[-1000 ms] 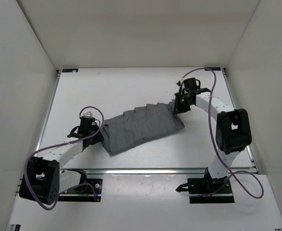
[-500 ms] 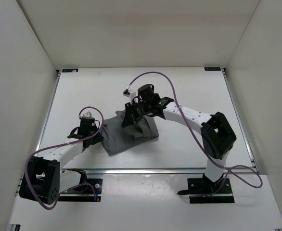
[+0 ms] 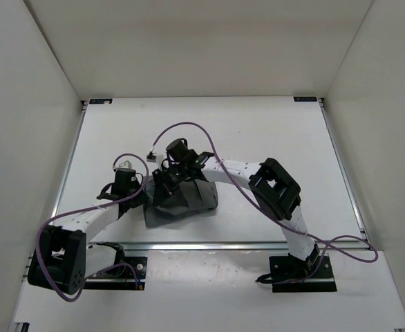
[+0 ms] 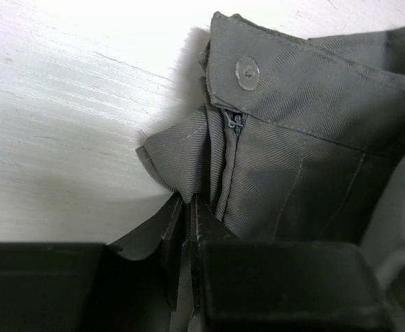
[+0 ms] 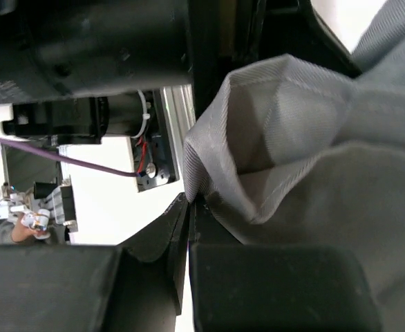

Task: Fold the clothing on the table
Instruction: Fold the skirt

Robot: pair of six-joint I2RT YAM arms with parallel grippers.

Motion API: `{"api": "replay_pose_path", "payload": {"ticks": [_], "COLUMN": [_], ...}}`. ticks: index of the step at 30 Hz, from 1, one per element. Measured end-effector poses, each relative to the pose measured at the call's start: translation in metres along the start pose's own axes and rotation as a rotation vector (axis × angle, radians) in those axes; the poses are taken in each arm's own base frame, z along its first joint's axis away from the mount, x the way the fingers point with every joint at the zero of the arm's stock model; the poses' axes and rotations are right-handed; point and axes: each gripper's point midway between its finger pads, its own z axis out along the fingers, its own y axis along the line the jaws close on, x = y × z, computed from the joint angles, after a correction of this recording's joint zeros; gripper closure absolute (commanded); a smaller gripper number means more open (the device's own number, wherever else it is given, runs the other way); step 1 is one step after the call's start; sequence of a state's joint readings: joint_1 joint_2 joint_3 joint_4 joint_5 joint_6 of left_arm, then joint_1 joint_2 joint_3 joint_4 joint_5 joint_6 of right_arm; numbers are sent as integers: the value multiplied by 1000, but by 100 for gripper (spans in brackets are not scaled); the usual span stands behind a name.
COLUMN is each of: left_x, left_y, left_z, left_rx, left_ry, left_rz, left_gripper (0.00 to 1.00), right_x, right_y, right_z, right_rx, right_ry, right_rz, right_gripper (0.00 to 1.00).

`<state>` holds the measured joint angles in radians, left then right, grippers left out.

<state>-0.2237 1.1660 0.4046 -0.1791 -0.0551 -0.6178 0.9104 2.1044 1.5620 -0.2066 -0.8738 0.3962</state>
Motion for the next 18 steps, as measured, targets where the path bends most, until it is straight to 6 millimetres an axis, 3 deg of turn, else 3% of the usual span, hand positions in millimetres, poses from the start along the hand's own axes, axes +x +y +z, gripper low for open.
{"api": "replay_pose_path", "payload": {"ticks": [6,8,12,18], "left_x": [0,-1,2,3], "left_y": [1,3,6,-2], "left_z": [-1,-1,-4,-1], "left_rx": [2,-1,6,26], "left_ry": [-1,-6,-12,24], "left_rz": [-1,-9,-14,7], "left_gripper": [80,80,80,78], "right_x": [-1,0,4,-4], "right_y": [-19,-33,-79,-110], "right_z": [23,29,37,16], "right_rx": [23,57,239,501], "right_ry": [10,11,32,6], "right_rz": [2,19,100,168], "right_gripper": [100,100,99,100]}}
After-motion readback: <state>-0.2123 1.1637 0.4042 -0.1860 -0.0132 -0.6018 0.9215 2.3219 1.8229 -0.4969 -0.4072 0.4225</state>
